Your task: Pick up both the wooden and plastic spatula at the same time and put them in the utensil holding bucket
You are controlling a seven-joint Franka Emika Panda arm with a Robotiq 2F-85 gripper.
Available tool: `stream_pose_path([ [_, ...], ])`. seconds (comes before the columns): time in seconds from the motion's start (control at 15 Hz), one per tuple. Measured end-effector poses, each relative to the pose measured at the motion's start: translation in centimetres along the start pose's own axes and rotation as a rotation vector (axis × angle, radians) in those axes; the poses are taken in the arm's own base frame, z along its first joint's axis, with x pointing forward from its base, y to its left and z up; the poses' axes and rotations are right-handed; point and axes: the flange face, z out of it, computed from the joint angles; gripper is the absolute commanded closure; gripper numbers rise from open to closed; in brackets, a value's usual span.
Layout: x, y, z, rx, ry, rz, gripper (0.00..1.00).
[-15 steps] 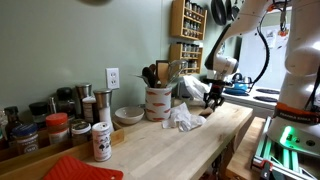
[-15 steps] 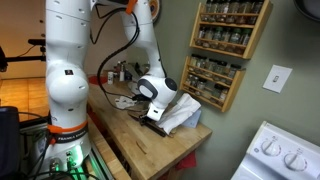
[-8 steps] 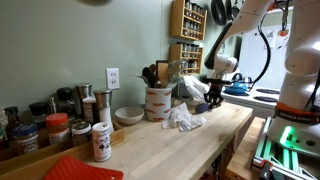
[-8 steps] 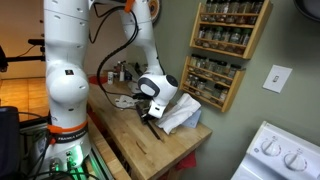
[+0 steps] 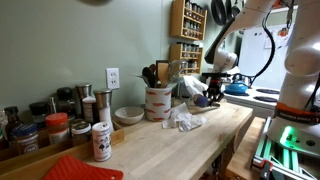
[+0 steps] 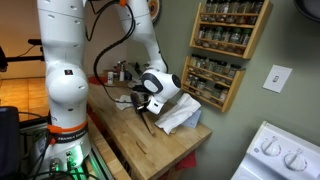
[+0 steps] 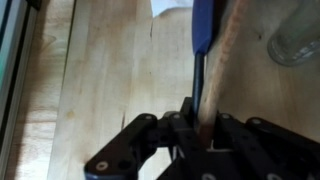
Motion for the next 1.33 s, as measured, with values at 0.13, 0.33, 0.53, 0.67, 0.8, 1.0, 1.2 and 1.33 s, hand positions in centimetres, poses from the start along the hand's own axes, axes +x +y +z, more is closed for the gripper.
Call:
stream_pose_path([
  [0.13, -1.0, -0.1, -0.8, -0.019, -0.066, -0.011, 0.96],
  [0.33, -2.3, -0.3, -2.0, -0.044, -0.162, -0.024, 0.96],
  [0.53, -3.8, -0.6, -3.2, -0.044, -0.236, -0.025, 0.85],
  [0.67, -4.8, -1.0, -3.8, -0.017, -0.25, -0.024, 0.85],
  [0.8, -5.3, -1.1, -4.2, -0.007, -0.25, -0.025, 0.85],
  [1.0, -5.3, -1.1, -4.2, -0.006, -0.25, -0.025, 0.96],
  [1.2, -5.9, -1.2, -4.1, -0.008, -0.261, -0.034, 0.96],
  [1.33, -7.2, -1.3, -4.4, -0.005, -0.279, -0.049, 0.96],
])
